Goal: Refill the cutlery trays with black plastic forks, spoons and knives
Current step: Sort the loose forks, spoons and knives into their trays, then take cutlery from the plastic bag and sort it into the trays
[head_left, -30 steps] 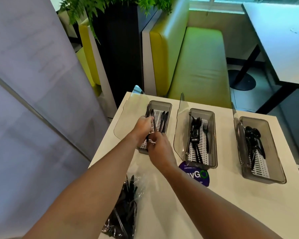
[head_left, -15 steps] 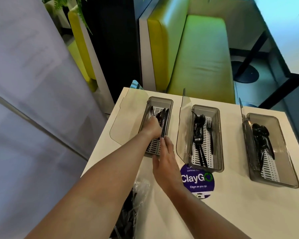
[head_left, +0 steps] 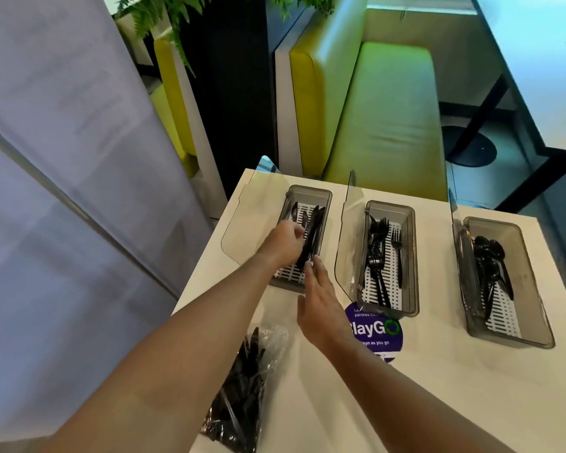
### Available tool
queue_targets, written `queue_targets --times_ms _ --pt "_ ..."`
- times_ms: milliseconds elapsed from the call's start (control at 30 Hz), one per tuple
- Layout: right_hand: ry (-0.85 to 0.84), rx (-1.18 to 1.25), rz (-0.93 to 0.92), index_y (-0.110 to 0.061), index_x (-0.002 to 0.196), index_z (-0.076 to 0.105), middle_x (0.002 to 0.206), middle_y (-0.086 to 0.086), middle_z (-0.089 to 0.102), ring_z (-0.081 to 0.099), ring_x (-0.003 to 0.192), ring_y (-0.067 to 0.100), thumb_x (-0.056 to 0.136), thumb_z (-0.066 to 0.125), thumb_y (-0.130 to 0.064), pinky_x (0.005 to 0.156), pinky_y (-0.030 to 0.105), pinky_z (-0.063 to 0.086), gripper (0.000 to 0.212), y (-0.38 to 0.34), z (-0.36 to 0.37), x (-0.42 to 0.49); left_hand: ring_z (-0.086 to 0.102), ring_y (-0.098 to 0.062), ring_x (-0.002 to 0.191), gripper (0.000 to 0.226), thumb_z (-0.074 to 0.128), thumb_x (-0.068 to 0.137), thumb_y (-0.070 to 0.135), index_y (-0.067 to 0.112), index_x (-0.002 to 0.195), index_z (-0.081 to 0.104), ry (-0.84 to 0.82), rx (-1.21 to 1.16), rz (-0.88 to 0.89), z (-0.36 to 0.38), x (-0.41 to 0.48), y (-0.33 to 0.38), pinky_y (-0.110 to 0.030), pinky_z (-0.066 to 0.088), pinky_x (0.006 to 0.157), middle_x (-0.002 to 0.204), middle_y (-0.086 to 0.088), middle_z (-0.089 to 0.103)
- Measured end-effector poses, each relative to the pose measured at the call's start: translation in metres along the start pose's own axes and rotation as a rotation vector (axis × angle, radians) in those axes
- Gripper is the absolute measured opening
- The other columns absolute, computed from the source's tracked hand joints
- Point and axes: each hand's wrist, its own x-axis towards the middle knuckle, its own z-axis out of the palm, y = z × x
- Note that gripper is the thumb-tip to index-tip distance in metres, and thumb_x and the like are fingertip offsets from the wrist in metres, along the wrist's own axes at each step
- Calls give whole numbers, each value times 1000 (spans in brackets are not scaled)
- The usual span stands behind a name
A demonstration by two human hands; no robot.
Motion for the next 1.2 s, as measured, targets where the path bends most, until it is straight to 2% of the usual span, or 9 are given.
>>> queue_targets --times_ms 67,233,367,533,633,733,933,1033,1200 --pt "-25 -19 -15 -9 162 6 170 6 -8 -7 156 18 103 41 -9 126 30 13 68 -3 -5 -8 66 -21 110 26 59 98 15 9 122 68 -20 -73 48 -13 -21 -5 -37 55 96 116 -6 71" --pt "-29 -19 -55 -12 158 23 167 9 14 11 154 27 100 49 -13 122 42 26 63 -19 -14 -28 72 -20 73 12 58 101 16 9 104 68 -22 -308 123 -47 -94 -14 -27 56 58 88 -8 73" --pt "14 -41 -186 -15 146 45 151 4 40 32 142 26 98 53 -15 115 40 35 49 -34 -16 -38 64 -22 54 16 58 102 18 11 90 67 112 -338 112 -67 -140 -33 -26 47 45 75 -5 72" --pt "-138 -29 -151 -16 139 55 141 5 57 52 129 23 100 54 -24 107 35 43 39 -45 -7 -39 60 -5 63 18 66 96 18 26 79 65 347 -150 30 -79 -179 -86 -27 51 66 75 4 69" --pt "-253 -107 -154 -20 137 57 139 5 57 52 128 24 99 58 -26 105 36 45 39 -43 0 -42 62 -17 102 10 72 91 25 26 100 68 324 60 -104 -74 -199 -121 -36 50 93 105 3 64" --pt "-337 -161 -171 -24 135 57 138 4 52 50 127 26 96 63 -26 105 37 44 39 -41 10 -47 50 -28 127 48 77 86 30 22 129 57 260 134 -257 -64 -216 -144 -40 40 108 135 -6 51" --pt "-363 -79 -100 -24 120 63 124 8 55 61 105 23 91 69 -19 91 31 47 30 -28 21 -57 53 -25 124 79 83 82 25 15 146 39 315 -104 -329 -48 -229 -152 -37 43 106 144 -5 44" --pt "-356 -85 -89 -20 114 63 120 7 56 61 103 23 89 71 -20 89 32 48 27 -22 18 -60 62 -23 101 68 78 86 11 10 144 43 310 -255 -366 -43 -230 -149 -30 46 90 125 -2 53" --pt "-321 -119 -91 -23 119 61 120 1 55 58 106 20 88 75 -31 92 38 51 36 -15 8 -66 68 -24 92 41 63 88 -6 11 125 60 310 -290 -298 -28 -225 -144 -30 55 80 100 -6 66"
